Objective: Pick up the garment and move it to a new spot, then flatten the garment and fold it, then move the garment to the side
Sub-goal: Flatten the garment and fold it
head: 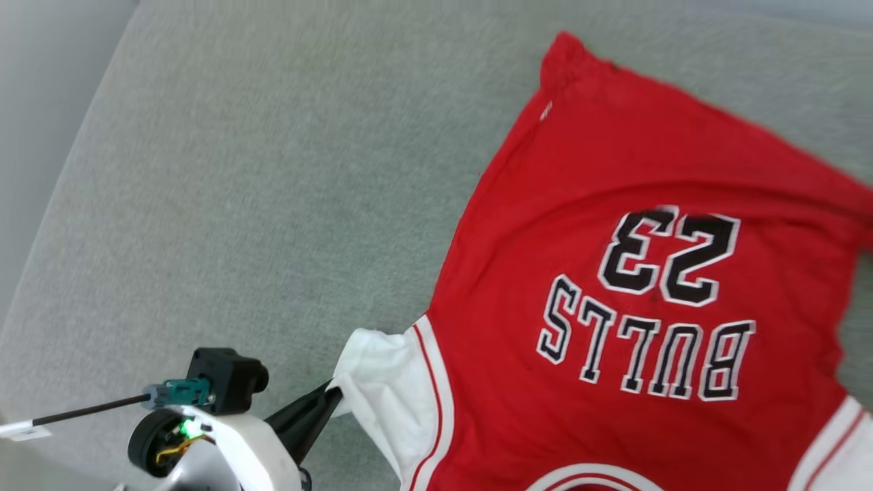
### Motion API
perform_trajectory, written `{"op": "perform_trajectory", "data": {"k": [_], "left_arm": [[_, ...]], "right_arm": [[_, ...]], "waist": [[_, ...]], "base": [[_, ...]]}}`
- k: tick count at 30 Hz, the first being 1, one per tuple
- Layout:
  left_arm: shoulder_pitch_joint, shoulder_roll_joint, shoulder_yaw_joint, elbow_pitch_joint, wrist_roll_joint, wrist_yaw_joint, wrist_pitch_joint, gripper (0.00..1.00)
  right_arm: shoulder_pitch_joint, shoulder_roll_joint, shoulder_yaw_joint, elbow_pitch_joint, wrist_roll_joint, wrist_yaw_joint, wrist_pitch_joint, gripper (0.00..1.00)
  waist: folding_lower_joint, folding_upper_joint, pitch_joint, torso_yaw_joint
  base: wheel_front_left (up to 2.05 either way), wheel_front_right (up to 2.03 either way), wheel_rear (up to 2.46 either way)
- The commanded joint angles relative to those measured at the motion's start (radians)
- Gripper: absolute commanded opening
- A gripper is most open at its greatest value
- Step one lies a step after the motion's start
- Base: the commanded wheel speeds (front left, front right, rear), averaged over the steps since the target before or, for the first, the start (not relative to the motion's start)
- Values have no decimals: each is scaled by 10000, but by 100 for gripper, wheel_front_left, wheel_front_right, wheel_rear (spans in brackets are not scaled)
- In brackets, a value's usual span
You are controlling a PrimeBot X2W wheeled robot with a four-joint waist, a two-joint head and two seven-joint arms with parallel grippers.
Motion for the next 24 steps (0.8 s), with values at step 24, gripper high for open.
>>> {"op": "perform_trajectory", "data": {"k": [24], "left_arm": [[1493, 283, 365, 402, -633, 548, -256, 0]], "right_arm": [[7372, 1751, -2753, -4100, 199, -4, 804, 0]], "waist": [[0, 0, -2842, -1994]], "base": [[0, 0, 0]]}}
